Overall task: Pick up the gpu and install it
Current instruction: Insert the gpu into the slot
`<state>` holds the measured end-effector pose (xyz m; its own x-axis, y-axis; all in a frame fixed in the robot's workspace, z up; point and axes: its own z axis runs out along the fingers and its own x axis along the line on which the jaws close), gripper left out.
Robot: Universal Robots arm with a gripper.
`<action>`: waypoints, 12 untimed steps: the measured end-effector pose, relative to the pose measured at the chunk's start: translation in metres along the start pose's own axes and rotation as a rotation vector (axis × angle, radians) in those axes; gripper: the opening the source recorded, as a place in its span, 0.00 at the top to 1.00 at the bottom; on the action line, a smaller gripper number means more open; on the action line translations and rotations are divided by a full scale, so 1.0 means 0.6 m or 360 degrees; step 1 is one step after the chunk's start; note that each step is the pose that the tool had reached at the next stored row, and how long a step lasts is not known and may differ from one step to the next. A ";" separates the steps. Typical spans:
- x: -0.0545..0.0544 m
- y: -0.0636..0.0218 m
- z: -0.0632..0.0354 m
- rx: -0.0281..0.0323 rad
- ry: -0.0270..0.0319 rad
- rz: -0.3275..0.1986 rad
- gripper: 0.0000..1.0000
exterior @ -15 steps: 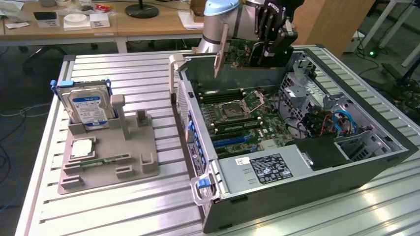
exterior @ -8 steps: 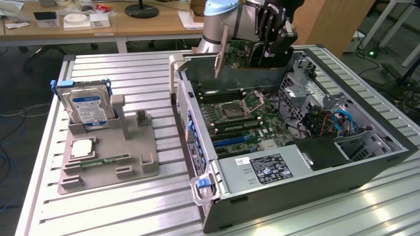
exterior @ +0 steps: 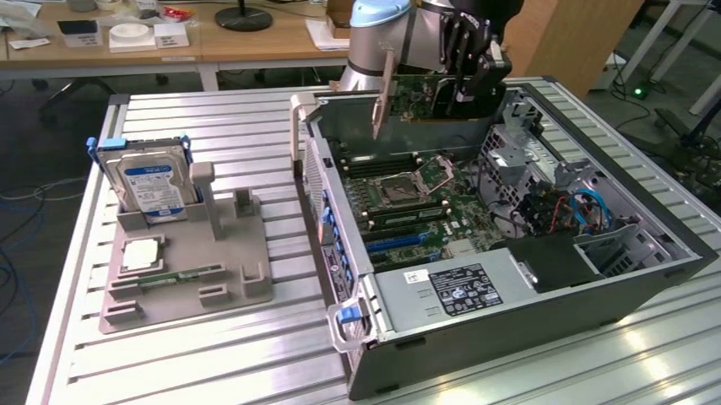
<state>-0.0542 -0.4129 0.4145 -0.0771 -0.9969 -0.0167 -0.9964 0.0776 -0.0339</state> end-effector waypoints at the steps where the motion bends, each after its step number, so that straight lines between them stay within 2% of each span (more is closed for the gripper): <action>1: 0.000 0.000 0.001 0.00001 -0.00001 -0.0002 0.72; 12: 0.006 0.000 0.009 -0.00008 -0.00021 -0.0069 0.72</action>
<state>-0.0543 -0.4166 0.4092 -0.0336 -0.9993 -0.0166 -0.9988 0.0341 -0.0341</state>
